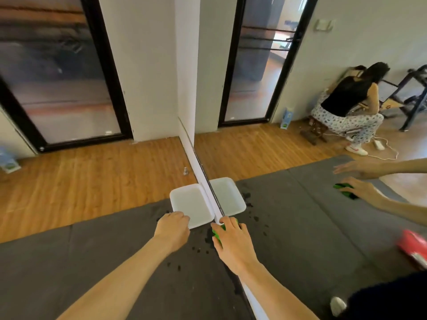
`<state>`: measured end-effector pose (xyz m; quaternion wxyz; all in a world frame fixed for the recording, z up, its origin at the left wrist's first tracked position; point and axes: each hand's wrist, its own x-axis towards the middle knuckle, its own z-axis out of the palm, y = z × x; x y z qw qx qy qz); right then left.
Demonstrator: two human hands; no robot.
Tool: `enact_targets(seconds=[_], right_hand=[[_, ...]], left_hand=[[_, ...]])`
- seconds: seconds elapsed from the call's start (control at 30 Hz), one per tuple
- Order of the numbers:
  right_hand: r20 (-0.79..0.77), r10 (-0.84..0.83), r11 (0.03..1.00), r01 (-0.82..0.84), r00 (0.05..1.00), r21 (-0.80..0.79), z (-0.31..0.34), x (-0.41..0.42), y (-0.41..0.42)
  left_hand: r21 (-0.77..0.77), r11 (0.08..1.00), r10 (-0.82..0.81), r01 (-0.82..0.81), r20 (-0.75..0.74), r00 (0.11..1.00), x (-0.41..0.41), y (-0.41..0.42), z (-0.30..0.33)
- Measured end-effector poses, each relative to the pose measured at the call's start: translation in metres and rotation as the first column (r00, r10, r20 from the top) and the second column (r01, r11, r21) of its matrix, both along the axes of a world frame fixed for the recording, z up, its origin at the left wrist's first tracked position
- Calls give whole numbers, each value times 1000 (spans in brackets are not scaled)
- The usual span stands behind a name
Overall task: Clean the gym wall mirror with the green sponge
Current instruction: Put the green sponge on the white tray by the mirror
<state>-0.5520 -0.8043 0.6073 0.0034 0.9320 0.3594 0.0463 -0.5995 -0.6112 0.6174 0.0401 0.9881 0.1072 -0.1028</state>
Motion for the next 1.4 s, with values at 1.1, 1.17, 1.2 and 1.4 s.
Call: enact_targets(seconds=[1.1,1.17,1.2,1.4], right_hand=[[-229,-9,996,28,973,79,-76,372,394],[-343,-82,991,114,936,72,-85,385,418],[-381,-121,981,168,916,93,-92,391,429],[-627,-354,813,560,694,160,-138,428,473]], left_hand=[[-126,991,25,-36,-92,995,361,368,-69],[-158,987,4,-21,-110,994,380,392,-80],[-181,983,-2,-21,-126,992,389,402,-84],[-555,804,90,-212,-240,967,433,426,-120]])
